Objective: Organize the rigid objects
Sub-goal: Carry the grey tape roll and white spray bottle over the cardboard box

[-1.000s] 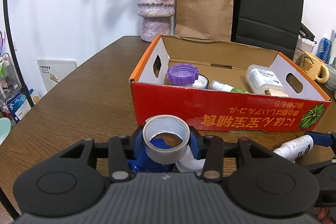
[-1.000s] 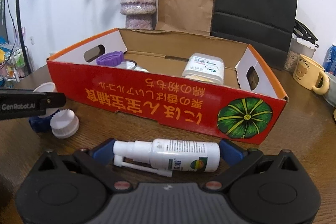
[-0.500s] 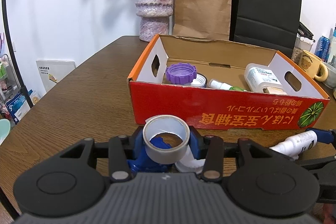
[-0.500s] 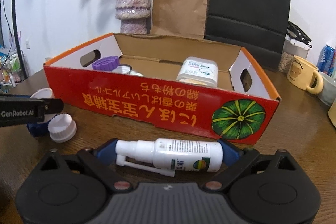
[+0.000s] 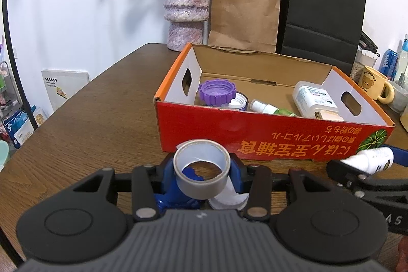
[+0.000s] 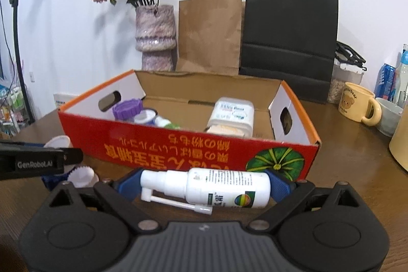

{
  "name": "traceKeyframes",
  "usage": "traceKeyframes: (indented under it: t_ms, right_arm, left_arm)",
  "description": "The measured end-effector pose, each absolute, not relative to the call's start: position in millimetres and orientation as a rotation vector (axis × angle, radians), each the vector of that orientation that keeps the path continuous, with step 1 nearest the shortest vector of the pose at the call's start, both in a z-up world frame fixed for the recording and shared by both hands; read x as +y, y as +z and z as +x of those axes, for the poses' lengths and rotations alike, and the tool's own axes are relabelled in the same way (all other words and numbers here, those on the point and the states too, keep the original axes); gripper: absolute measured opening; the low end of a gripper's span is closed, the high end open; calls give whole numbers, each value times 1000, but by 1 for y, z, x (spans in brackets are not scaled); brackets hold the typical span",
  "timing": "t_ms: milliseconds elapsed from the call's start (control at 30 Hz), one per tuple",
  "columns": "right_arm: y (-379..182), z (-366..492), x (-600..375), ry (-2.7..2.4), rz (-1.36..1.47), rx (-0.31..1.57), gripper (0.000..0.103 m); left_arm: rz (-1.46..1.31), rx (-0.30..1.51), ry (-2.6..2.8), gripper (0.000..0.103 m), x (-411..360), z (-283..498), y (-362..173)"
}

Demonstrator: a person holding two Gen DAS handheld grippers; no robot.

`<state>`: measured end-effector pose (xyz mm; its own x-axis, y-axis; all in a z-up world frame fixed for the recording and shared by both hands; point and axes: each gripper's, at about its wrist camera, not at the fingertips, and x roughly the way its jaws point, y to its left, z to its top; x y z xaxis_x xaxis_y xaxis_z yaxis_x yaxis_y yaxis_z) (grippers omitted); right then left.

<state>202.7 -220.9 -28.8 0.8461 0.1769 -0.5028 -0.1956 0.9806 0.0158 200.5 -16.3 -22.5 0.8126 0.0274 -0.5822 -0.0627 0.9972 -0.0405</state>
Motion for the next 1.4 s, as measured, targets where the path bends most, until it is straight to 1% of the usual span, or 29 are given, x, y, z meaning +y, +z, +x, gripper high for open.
traceKeyframes:
  t_ms: [200, 833, 1400]
  right_arm:
    - [-16, 202, -223, 201, -19, 499, 98]
    - [22, 217, -221, 192, -23, 408, 98]
    - [28, 255, -209, 169, -13, 377, 98]
  left_arm:
    - [-68, 626, 45, 45, -16, 202, -17]
    - [-45, 551, 22, 45, -27, 218, 22]
    - [-60, 516, 47, 45, -29, 263, 32]
